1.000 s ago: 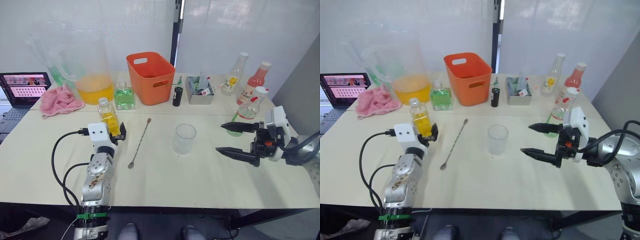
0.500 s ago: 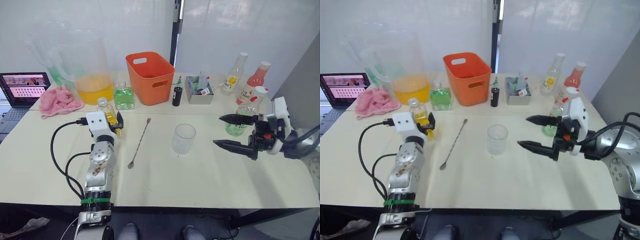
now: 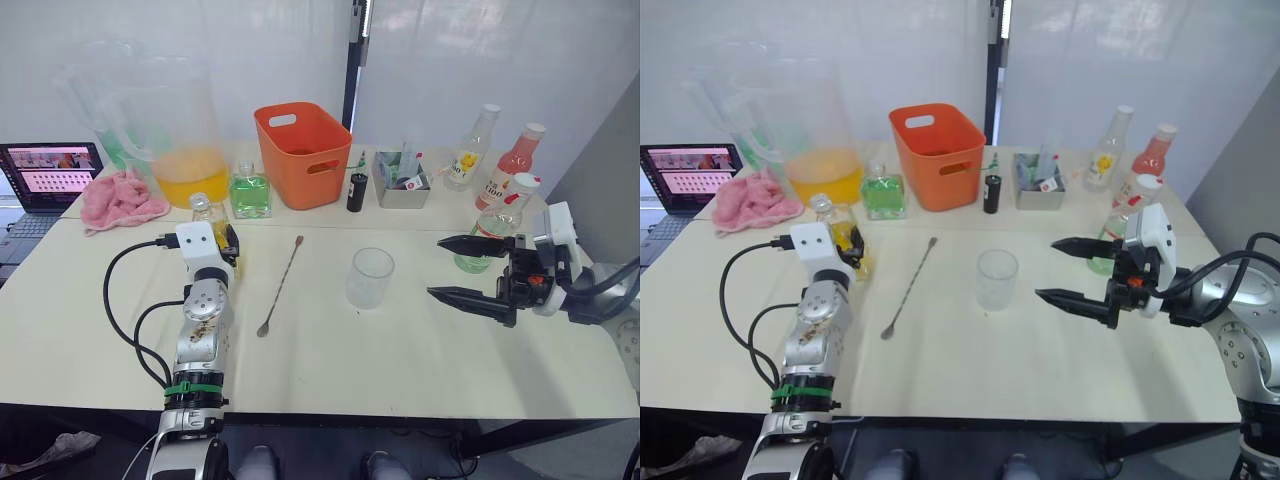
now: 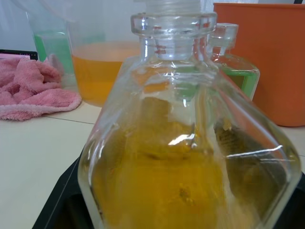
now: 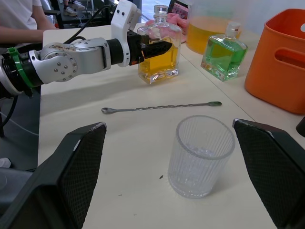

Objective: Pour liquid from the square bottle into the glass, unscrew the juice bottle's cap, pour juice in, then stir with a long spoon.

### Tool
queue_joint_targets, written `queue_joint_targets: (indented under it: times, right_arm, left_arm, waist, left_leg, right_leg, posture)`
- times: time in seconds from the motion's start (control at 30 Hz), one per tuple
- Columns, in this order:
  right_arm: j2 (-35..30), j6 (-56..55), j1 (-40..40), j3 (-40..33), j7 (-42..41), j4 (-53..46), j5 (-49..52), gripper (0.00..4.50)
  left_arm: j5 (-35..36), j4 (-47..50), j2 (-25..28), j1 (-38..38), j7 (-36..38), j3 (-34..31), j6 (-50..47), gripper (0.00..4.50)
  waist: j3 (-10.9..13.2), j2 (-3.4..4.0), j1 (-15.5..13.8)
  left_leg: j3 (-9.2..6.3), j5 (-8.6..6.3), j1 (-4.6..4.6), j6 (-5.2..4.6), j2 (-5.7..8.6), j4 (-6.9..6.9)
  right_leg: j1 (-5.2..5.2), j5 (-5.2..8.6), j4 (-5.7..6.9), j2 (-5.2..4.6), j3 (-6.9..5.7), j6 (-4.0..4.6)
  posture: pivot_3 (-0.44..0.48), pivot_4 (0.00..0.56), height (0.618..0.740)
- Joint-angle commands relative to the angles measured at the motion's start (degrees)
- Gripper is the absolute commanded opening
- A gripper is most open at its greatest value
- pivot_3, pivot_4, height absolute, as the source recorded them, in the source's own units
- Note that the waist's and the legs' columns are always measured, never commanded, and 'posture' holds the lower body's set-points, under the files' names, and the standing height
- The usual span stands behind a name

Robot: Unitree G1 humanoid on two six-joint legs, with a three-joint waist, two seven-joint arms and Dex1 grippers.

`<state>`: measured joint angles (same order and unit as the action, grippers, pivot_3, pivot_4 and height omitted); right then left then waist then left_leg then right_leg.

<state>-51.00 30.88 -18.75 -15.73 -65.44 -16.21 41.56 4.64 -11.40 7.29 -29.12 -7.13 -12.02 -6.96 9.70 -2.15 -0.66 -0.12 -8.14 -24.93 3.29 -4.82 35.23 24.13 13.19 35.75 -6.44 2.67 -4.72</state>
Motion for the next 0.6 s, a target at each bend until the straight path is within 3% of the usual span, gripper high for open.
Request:
queue_joint_targets:
  times: [0.03, 0.2, 0.3, 0.6]
  right_arm:
    - [-0.43, -1.81, 0.3, -1.65, -0.76, 0.23, -0.06, 4.5]
    - [-0.19, -1.91, 0.36, -1.16, -1.48, 0.79, 0.11, 4.5]
    - [-0.16, -1.52, -0.15, -0.45, -2.0, 1.44, 0.16, 4.5]
    - [-0.09, -1.48, -0.33, 0.47, -2.34, 2.57, 0.05, 4.5]
  left_arm:
    - [0.18, 8.47, 2.02, 2.57, 4.27, 1.59, 1.83, 2.83]
    - [3.61, 14.5, 6.31, 5.61, 11.44, 0.76, 0.43, 2.83]
    - [7.57, 18.39, 10.95, 7.01, 19.91, 0.82, -0.41, 2.83]
    - [29.25, 33.73, 22.6, 11.44, 44.62, 1.67, -13.76, 2.83]
  waist:
    - [0.0, 0.0, 0.21]
    - [0.02, -0.03, 0.12]
    - [0.16, -0.21, 0.14]
    - [0.31, -0.36, -0.19]
  left_leg:
    - [0.0, 0.0, -0.02, 0.0, 0.0, -0.02]
    - [-0.01, 0.0, -0.14, 0.0, -0.01, -0.08]
    - [-0.01, 0.0, -0.16, 0.0, -0.01, -0.08]
    - [-0.02, 0.0, -0.3, 0.0, -0.02, -0.05]
  right_leg:
    - [0.02, 0.0, -0.02, 0.0, 0.0, 0.0]
    - [0.14, -0.02, -0.04, 0.01, 0.0, 0.05]
    - [0.15, -0.01, -0.05, 0.02, -0.01, 0.04]
    - [0.16, -0.04, -0.11, 0.01, -0.02, 0.1]
  posture:
    - [0.0, 0.15, 0.738]
    - [0.0, 0.15, 0.738]
    - [0.0, 0.15, 0.738]
    - [0.0, 0.15, 0.738]
